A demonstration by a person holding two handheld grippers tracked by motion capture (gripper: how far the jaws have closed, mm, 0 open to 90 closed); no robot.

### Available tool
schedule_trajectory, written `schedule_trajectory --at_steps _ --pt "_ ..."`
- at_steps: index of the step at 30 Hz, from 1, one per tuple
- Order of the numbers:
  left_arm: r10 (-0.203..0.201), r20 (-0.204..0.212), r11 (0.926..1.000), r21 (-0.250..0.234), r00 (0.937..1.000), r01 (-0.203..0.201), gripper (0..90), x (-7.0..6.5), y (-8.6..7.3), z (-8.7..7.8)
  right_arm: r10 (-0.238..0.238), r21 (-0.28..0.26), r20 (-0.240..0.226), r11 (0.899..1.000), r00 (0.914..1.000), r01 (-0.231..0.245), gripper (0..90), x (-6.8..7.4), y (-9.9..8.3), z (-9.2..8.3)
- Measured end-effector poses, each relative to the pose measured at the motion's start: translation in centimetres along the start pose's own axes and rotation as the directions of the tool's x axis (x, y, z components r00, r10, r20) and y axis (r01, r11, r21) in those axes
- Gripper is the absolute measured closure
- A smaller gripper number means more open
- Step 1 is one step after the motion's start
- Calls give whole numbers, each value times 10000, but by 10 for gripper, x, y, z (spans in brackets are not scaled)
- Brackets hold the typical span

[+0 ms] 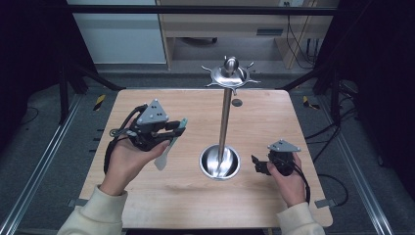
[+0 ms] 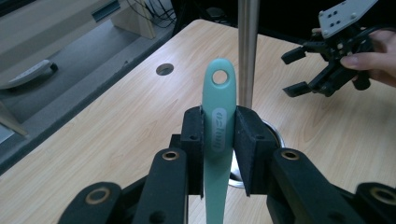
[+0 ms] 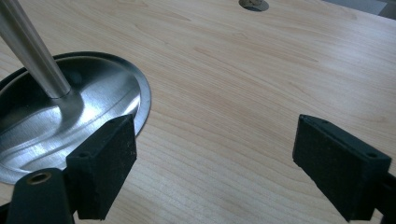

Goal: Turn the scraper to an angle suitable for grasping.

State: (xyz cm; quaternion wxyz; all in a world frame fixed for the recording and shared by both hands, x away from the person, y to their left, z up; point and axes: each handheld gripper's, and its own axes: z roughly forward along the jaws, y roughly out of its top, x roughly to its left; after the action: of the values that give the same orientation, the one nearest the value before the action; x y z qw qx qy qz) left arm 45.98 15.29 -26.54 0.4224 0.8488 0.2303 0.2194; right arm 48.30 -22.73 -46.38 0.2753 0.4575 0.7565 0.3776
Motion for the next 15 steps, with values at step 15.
schedule_trajectory --at_steps 15 --pt "-125 68 9967 -803 9999 130 740 -6 27 -13 -3 -29 76 10000 10000 3 135 0 1 0"
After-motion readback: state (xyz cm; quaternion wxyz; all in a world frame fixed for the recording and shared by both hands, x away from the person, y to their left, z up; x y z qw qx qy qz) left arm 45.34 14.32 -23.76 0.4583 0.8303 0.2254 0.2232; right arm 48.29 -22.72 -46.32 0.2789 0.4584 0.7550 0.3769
